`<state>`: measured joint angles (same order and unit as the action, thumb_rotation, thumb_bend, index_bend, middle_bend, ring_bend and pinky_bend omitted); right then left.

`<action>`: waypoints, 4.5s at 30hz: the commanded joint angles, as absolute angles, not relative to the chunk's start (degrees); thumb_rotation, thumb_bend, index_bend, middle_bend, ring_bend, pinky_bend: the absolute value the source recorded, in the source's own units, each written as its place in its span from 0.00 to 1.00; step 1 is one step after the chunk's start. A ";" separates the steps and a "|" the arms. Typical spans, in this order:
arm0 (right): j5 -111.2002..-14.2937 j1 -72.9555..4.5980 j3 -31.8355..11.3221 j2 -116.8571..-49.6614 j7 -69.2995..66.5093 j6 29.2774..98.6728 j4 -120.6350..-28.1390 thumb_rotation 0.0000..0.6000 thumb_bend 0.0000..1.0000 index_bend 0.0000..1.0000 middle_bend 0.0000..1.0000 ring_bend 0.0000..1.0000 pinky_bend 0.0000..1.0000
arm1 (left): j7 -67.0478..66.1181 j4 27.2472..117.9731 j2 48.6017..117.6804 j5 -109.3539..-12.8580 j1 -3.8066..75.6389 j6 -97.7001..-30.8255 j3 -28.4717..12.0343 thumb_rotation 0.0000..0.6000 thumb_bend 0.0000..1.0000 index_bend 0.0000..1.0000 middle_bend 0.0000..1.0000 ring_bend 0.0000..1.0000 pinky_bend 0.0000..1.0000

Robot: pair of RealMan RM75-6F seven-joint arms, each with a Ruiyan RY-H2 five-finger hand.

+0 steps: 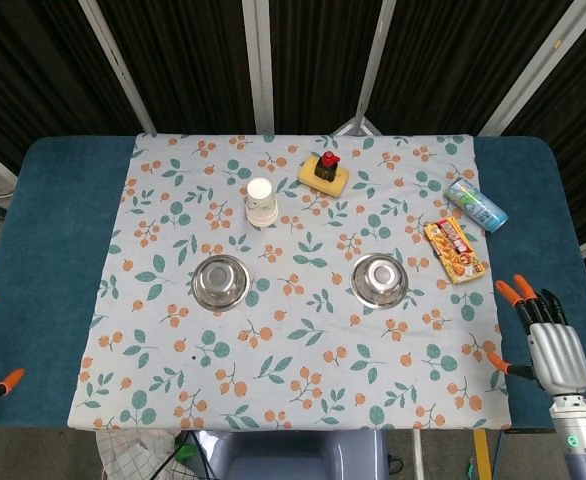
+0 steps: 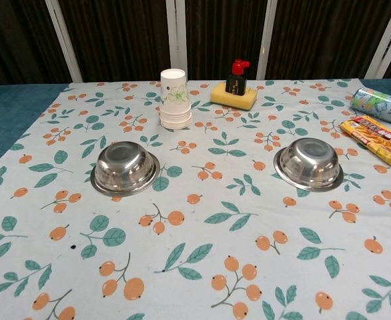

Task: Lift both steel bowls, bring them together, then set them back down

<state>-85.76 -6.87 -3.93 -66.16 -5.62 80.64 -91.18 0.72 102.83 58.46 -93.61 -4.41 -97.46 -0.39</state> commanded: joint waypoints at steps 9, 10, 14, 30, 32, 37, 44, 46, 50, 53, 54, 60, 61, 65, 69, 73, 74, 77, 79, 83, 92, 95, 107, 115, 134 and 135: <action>-81.18 -15.94 -7.28 -66.02 1.91 67.62 -95.24 1.00 0.03 0.13 0.03 0.11 0.04 | -0.82 103.00 59.16 -91.62 -3.61 -95.39 -0.84 1.00 0.07 0.14 0.00 0.00 0.02; -80.13 -17.09 -7.75 -66.37 3.27 65.97 -95.73 1.00 0.03 0.13 0.03 0.11 0.04 | -0.95 102.94 59.21 -91.44 -3.57 -95.26 -0.88 1.00 0.07 0.14 0.00 0.00 0.02; -75.33 -21.74 -9.56 -68.46 8.55 59.59 -96.86 1.00 0.03 0.13 0.02 0.09 0.04 | -1.03 102.90 59.27 -90.64 -3.42 -94.83 -1.11 1.00 0.06 0.14 0.00 0.00 0.02; -56.39 -35.32 -14.45 -79.02 26.40 50.42 -92.60 1.00 0.03 0.13 0.00 0.06 0.04 | -0.09 103.24 58.93 -87.97 -3.42 -94.68 -2.22 1.00 0.07 0.14 0.00 0.00 0.02; -53.90 -36.51 -14.87 -79.82 27.11 49.73 -91.83 1.00 0.03 0.13 0.00 0.06 0.04 | -0.17 103.26 58.97 -87.65 -3.45 -94.80 -2.42 1.00 0.07 0.14 0.00 0.00 0.02; -49.66 -38.63 -14.21 -81.17 28.82 48.47 -89.84 1.00 0.03 0.13 0.00 0.06 0.04 | -0.80 103.32 59.22 -87.40 -3.33 -94.52 -2.46 1.00 0.07 0.14 0.00 0.00 0.02; -45.99 -41.13 -13.14 -84.11 29.67 46.72 -85.02 1.00 0.03 0.13 0.00 0.06 0.04 | -1.22 103.33 59.49 -87.07 -3.33 -94.56 -2.63 1.00 0.07 0.13 0.00 0.00 0.02; -45.49 -41.71 -13.16 -85.01 29.41 46.55 -83.94 1.00 0.03 0.13 0.00 0.06 0.04 | -1.19 103.34 59.50 -86.83 -3.38 -94.70 -2.80 1.00 0.07 0.13 0.00 0.00 0.02; -45.13 -42.66 -12.51 -86.35 29.49 46.15 -82.21 1.00 0.03 0.13 0.00 0.06 0.04 | -1.23 103.30 59.54 -86.41 -3.35 -94.63 -2.98 1.00 0.07 0.13 0.00 0.00 0.02; -44.90 -43.13 -12.16 -87.29 29.18 46.01 -81.08 1.00 0.03 0.13 0.00 0.06 0.04 | -1.46 103.24 59.63 -86.22 -3.24 -94.39 -3.03 1.00 0.07 0.13 0.00 0.00 0.02; -44.85 -43.23 -12.06 -87.56 29.02 45.97 -80.73 1.00 0.03 0.13 0.00 0.06 0.04 | -1.51 103.25 59.65 -86.17 -3.23 -94.34 -3.03 1.00 0.07 0.13 0.00 0.00 0.02; -44.84 -43.81 -11.43 -88.85 28.35 45.91 -78.71 1.00 0.03 0.13 0.00 0.10 0.05 | -1.58 103.28 59.72 -86.08 -3.23 -94.41 -3.13 1.00 0.07 0.12 0.00 0.00 0.02; -44.90 -43.90 -11.36 -89.00 28.24 45.95 -78.44 1.00 0.03 0.13 0.00 0.10 0.05 | -1.56 103.26 59.73 -86.00 -3.23 -94.39 -3.15 1.00 0.07 0.12 0.00 0.00 0.02; -44.95 -44.30 -11.15 -89.31 28.12 46.08 -77.52 1.00 0.03 0.13 0.00 0.13 0.08 | -1.51 103.21 59.69 -85.85 -3.18 -94.28 -3.22 1.00 0.06 0.12 0.00 0.00 0.02; -44.87 -44.58 -11.09 -89.24 27.85 46.21 -77.20 1.00 0.03 0.14 0.01 0.18 0.15 | -1.50 103.17 59.69 -85.71 -3.12 -94.14 -3.28 1.00 0.07 0.12 0.00 0.00 0.02; -44.94 -44.81 -10.87 -88.82 27.65 46.08 -77.28 1.00 0.03 0.15 0.01 0.21 0.20 | -1.65 103.17 59.77 -85.68 -3.03 -93.92 -3.24 1.00 0.07 0.12 0.00 0.00 0.02; -44.89 -44.88 -10.88 -88.69 27.61 46.09 -77.33 1.00 0.03 0.16 0.02 0.21 0.20 | -1.70 103.18 59.80 -85.68 -3.02 -93.89 -3.22 1.00 0.07 0.12 0.00 0.00 0.02; -44.42 -45.17 -10.90 -88.26 27.66 45.94 -77.58 1.00 0.03 0.16 0.02 0.21 0.21 | -1.84 103.21 59.87 -85.73 -2.99 -93.90 -3.23 1.00 0.07 0.12 0.00 0.00 0.02; -43.94 -45.41 -10.85 -87.96 27.88 45.84 -77.83 1.00 0.03 0.16 0.02 0.21 0.21 | -1.89 103.20 59.91 -85.69 -3.00 -93.93 -3.26 1.00 0.07 0.12 0.00 0.00 0.02; -42.88 -45.87 -10.66 -87.61 28.47 45.85 -78.17 1.00 0.03 0.16 0.02 0.21 0.21 | -2.06 103.18 59.96 -85.51 -2.95 -93.79 -3.29 1.00 0.07 0.12 0.00 0.00 0.02; -42.80 -46.13 -9.95 -87.83 27.74 45.73 -77.58 1.00 0.03 0.27 0.13 0.23 0.23 | -2.14 103.25 60.03 -85.32 -2.88 -93.63 -3.35 1.00 0.07 0.12 0.00 0.00 0.02; -44.22 -46.02 -9.87 -87.80 26.84 46.03 -77.62 1.00 0.03 0.30 0.18 0.23 0.23 | -2.24 103.21 60.10 -85.34 -2.83 -93.60 -3.37 1.00 0.07 0.12 0.00 0.00 0.02; -49.62 -45.01 -10.51 -86.62 22.31 48.13 -80.83 1.00 0.03 0.35 0.30 0.28 0.23 | 0.64 102.09 59.18 -91.50 -1.14 -92.96 -2.25 1.00 0.09 0.16 0.00 0.00 0.03; -50.85 -44.09 -10.94 -82.28 22.07 50.39 -86.50 1.00 0.03 0.36 0.30 0.28 0.23 | 1.55 105.64 53.60 -85.79 7.41 -80.31 -6.56 1.00 0.09 0.16 0.00 0.00 0.03; -59.53 -40.02 -11.02 -69.01 13.74 52.15 -90.92 1.00 0.03 0.38 0.30 0.28 0.20 | -2.81 103.83 54.63 -64.20 30.46 -47.79 -13.26 1.00 0.00 0.16 0.00 0.00 0.02; -59.55 -40.28 -10.83 -68.95 13.61 51.27 -90.67 1.00 0.03 0.38 0.30 0.28 0.20 | -3.48 103.26 55.43 -63.30 31.42 -46.87 -13.17 1.00 0.00 0.16 0.00 0.00 0.02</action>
